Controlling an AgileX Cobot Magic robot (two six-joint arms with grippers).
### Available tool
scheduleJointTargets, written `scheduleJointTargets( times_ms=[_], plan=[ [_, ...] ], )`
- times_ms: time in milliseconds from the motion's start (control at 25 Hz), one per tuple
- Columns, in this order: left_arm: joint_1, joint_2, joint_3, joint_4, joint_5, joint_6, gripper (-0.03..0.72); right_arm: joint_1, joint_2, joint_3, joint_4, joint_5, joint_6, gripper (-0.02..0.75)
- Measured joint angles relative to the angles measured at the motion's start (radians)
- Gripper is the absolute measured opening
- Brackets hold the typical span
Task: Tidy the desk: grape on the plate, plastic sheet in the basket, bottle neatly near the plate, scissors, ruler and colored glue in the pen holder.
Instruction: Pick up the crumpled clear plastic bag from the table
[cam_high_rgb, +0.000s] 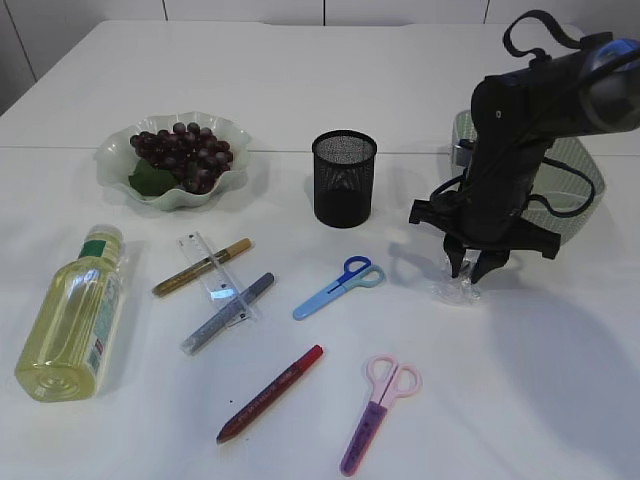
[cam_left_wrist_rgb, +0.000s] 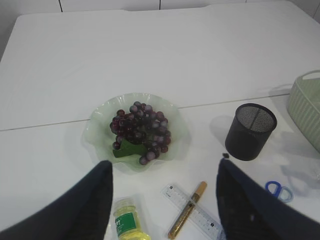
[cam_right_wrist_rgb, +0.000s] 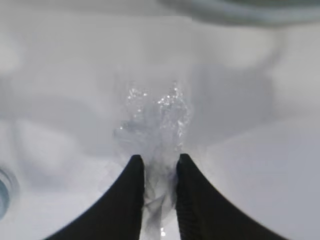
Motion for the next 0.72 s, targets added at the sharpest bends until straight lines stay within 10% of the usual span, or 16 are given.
scheduleJointTargets(
  times_ms=[720],
  plan=[
    [0.0,-0.005,0.0,0.0,0.0,0.0,0.468,0.039,-0.112,-0.004,0.051,0.109,-0.191,0.175]
  ],
)
